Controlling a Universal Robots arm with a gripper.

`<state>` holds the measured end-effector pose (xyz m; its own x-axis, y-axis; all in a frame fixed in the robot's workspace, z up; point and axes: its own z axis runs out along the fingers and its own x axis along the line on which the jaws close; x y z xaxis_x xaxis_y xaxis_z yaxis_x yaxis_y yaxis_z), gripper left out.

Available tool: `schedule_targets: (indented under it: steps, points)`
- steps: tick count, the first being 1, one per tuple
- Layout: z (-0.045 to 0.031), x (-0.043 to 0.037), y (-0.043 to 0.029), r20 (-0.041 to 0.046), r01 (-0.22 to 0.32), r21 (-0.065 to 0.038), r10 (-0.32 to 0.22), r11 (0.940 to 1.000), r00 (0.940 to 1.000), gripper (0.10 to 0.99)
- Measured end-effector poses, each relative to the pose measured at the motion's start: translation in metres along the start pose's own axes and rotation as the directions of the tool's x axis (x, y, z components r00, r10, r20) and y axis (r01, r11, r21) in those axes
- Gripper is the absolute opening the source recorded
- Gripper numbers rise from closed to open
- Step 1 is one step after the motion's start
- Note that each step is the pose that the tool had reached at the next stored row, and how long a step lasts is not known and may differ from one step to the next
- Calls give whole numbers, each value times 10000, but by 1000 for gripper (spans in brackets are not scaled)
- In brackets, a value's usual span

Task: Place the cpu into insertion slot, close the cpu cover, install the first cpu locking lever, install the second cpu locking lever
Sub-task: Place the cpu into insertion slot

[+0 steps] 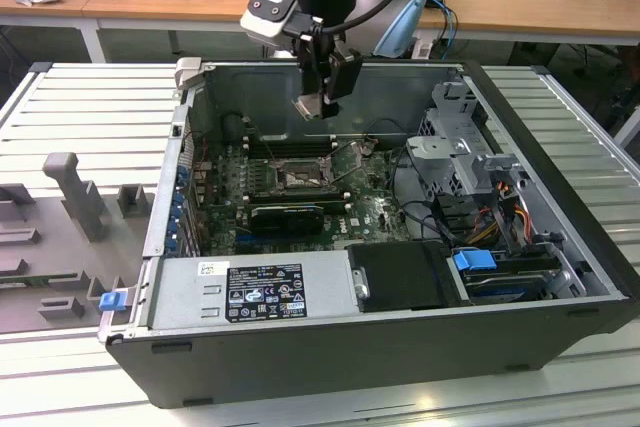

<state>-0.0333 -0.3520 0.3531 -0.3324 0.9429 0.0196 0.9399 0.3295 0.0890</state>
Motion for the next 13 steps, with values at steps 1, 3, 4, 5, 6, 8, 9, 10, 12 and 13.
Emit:
schedule_targets:
  steps: [1, 3, 4, 5, 6, 8, 9, 10, 12, 13]
  points:
    - [0, 0, 0, 8, -89, -1, 89, 10000, 10000, 525]
    - [0, 0, 0, 21, -239, -5, 239, 9997, 9997, 525]
    - [1, 0, 0, 32, -370, -9, 370, 9993, 9993, 525]
    - [1, 0, 0, 45, -517, -12, 517, 9987, 9987, 525]
    - [2, 0, 0, 56, -631, -14, 632, 9980, 9980, 525]
    - [3, 0, 0, 80, -917, -21, 917, 9958, 9958, 525]
    - [4, 0, 0, 87, -988, -23, 988, 9951, 9951, 525]
    - [5, 0, 0, 90, -1021, -25, 1021, 9948, 9947, 525]
    - [6, 0, 0, 95, -1078, -26, 1078, 9942, 9941, 525]
    - [7, 0, -1, 98, -1108, -27, 1109, 9938, 9938, 525]
